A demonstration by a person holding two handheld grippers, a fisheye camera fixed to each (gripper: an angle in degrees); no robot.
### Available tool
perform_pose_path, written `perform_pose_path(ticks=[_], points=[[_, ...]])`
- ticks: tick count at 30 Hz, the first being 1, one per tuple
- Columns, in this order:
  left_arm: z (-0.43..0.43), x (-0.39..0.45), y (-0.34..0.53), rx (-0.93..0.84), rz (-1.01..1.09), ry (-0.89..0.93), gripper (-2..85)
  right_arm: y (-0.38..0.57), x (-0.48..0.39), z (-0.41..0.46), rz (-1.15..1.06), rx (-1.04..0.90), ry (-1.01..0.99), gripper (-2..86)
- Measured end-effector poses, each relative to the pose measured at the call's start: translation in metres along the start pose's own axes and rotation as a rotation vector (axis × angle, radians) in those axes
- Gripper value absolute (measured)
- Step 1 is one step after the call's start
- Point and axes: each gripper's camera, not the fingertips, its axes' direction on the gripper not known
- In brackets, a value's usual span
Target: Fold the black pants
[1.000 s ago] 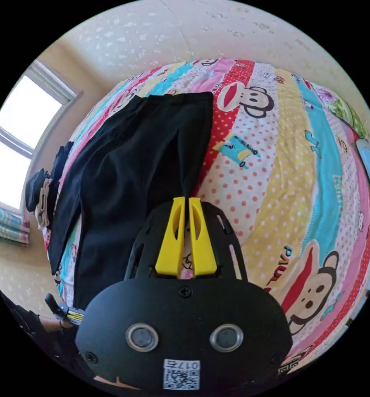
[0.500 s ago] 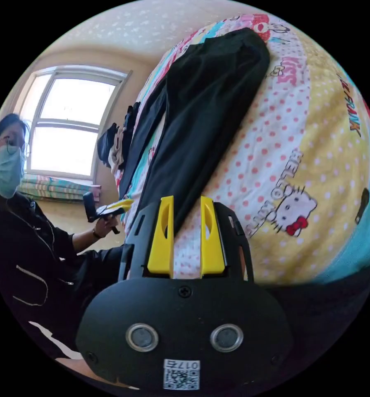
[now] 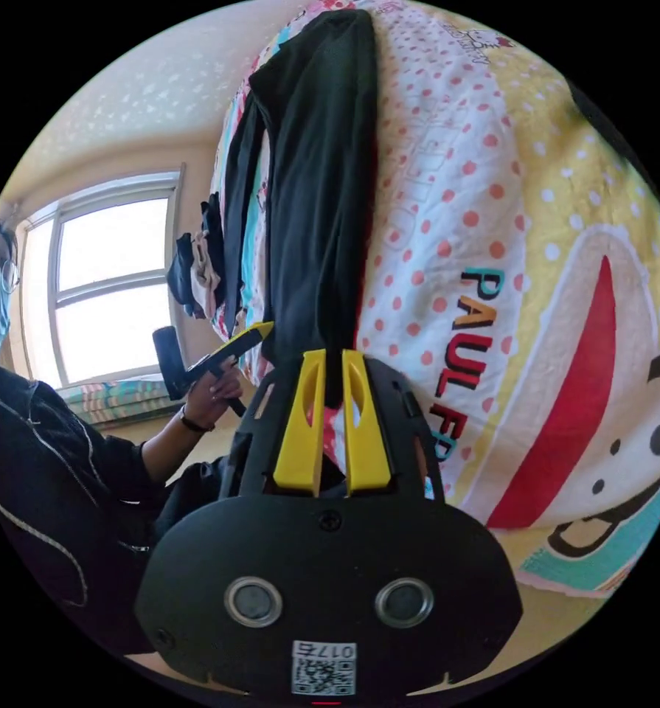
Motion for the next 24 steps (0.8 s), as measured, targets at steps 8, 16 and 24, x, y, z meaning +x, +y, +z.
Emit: perform_pose_path(ticks=[8,16,24], points=[[-0.034,-0.005,-0.004,-0.105,0.025,0.135,0.4,0.030,-0.030,-0.018,0.012,0.024,0.108,2.1],[-0.029,-0.016,0.029,-0.124,0.049,0.101,4.6,0.065,0.004,-0.007,0.054,0.143,0.035,9.4],[-0.069,0.053,0.035,0.116,0.479,0.204,11.1,0.034,0.013,0.029,0.271,0.012,-0.010,5.4]])
